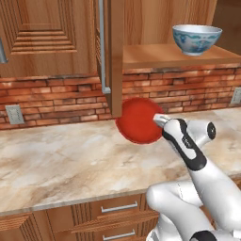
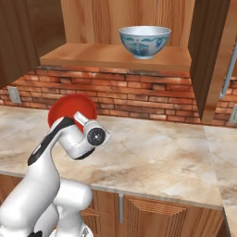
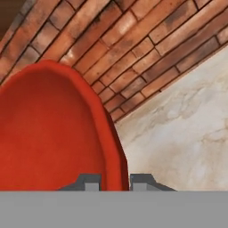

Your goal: Open the cabinet. Pick the bowls from the counter and place them in the cabinet. Then close the cabinet.

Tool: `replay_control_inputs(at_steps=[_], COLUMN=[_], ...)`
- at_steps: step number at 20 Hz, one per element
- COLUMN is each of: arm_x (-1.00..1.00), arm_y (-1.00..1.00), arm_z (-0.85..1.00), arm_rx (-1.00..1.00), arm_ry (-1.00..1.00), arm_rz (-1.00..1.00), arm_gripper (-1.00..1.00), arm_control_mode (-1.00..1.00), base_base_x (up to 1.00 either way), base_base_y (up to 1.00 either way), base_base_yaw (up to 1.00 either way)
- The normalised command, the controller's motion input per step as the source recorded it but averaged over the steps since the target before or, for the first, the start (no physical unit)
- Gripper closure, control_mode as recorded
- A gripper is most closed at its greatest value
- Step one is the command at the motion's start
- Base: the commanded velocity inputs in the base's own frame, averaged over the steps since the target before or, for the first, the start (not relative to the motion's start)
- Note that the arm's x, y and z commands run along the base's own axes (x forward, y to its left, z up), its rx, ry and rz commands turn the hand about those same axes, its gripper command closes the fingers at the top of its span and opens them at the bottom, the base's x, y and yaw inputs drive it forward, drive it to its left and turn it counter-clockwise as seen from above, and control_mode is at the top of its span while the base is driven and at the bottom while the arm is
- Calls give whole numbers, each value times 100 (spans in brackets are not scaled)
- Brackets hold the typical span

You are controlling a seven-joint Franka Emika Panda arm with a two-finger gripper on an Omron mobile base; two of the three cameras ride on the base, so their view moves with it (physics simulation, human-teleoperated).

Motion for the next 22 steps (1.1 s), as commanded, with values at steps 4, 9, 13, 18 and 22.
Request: replay_control_inputs(at_steps=[4,9,13,18,22], arm_x=[-11,-7,-41,-75,-83], arm_y=[-32,-36,-37,-30,-1], arm_z=[46,47,43,42,51], arm_rx=[15,11,8,4,0], arm_ry=[11,5,18,10,3], arm_rz=[0,0,0,0,0], arm_gripper=[100,100,100,100,100], arm_control_mode=[-100,-100,-100,-100,-100], base_base_x=[0,0,0,0,0], base_base_y=[0,0,0,0,0], base_base_yaw=[0,0,0,0,0])
